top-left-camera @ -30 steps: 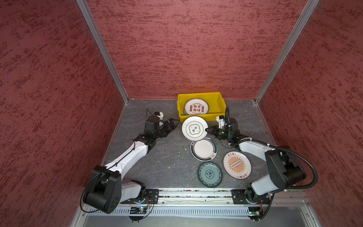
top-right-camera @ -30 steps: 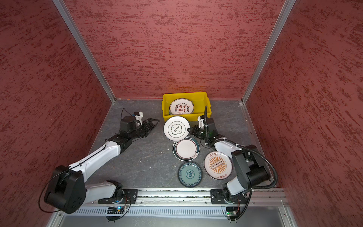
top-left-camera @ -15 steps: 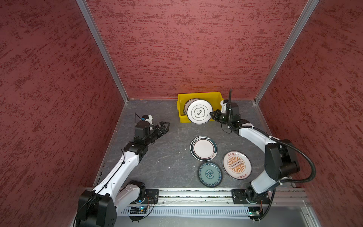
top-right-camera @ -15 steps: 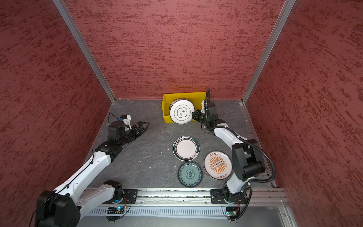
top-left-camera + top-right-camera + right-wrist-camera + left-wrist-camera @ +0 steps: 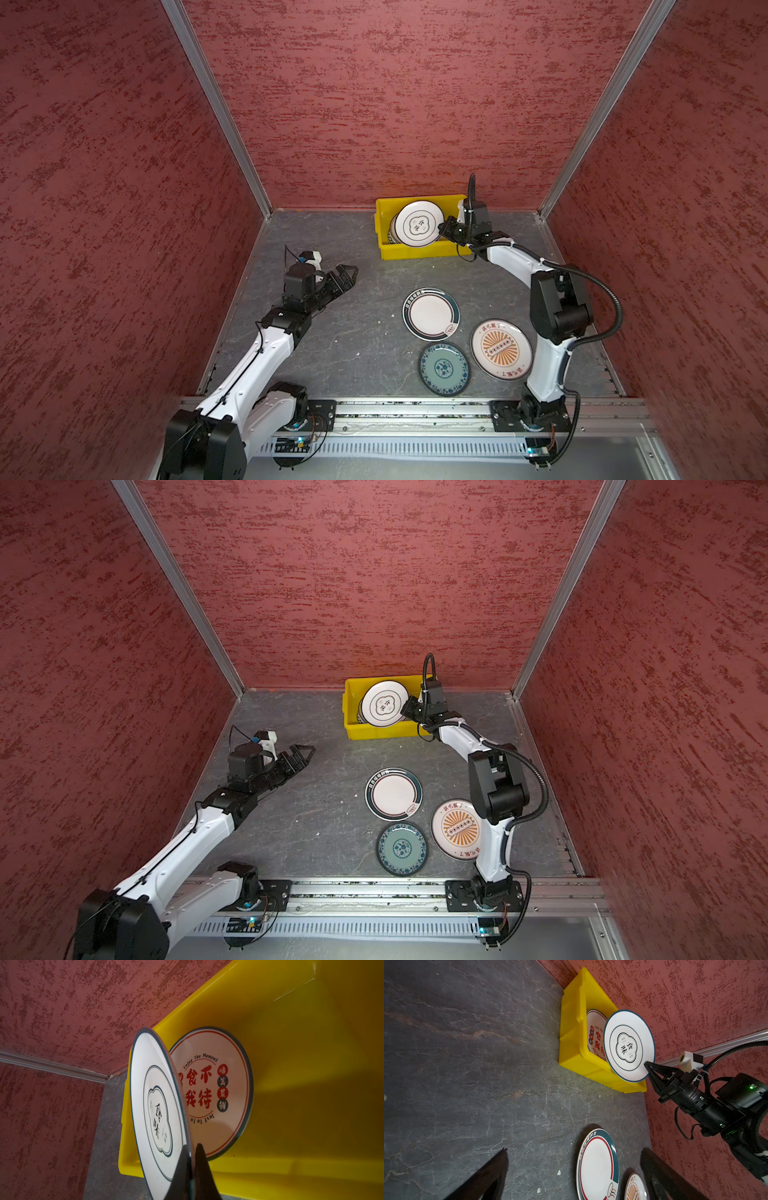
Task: Place the plates into the plastic bin on the countertop
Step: Place the plate in the plastic bin.
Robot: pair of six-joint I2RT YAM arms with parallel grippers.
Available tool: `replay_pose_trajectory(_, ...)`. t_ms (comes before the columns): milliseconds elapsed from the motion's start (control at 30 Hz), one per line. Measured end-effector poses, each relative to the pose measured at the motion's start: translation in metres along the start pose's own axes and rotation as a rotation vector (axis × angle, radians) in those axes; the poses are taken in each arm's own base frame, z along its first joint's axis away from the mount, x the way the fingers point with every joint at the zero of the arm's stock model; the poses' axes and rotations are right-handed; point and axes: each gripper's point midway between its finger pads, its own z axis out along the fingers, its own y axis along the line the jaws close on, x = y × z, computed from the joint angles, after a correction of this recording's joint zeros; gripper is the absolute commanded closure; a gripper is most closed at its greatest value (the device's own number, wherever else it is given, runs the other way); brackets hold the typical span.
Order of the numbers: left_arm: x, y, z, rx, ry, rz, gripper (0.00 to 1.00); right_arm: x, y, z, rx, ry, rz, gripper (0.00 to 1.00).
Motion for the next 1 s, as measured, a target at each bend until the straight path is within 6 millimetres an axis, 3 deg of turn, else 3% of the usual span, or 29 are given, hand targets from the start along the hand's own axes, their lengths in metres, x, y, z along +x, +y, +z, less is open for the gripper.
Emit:
replay_pose_trajectory(267,0.001,0.002,0.0,-0.001,0.003,-0.005,0.01,-0.007,-0.01,0.032,0.022,0.006,0.022,1.0)
replay_pose_trajectory(300,0.001,0.002,0.0,0.0,0.004,-0.006,0.01,-0.006,-0.013,0.035,0.03,0.012,0.025,0.93)
replay_pose_trajectory(400,0.002,0.002,0.001,-0.001,0.01,-0.008,0.01,-0.003,-0.018,0.044,0.048,0.029,0.028,0.91)
replay_pose_trajectory(567,0.003,0.004,0.004,-0.005,0.019,-0.017,0.0,0.001,-0.025,0.053,0.07,0.055,0.029,0.93)
replay_pose_trajectory(633,0.003,0.004,0.005,-0.005,0.02,-0.019,0.01,0.001,-0.025,0.053,0.072,0.057,0.03,0.89)
replay_pose_trajectory(667,0.003,0.004,0.006,-0.004,0.019,-0.02,0.01,0.0,-0.024,0.053,0.072,0.058,0.03,0.85)
replay_pose_trajectory(800,0.003,0.004,0.006,-0.001,0.022,-0.026,0.01,-0.005,-0.019,0.053,0.059,0.053,0.018,0.37)
replay_pose_trajectory(900,0.004,0.004,0.007,-0.001,0.026,-0.028,0.01,-0.005,-0.015,0.053,0.043,0.056,0.004,0.19)
replay_pose_trajectory(1000,0.004,0.003,0.007,0.004,0.027,-0.029,0.01,-0.005,-0.014,0.052,0.039,0.058,-0.011,0.1)
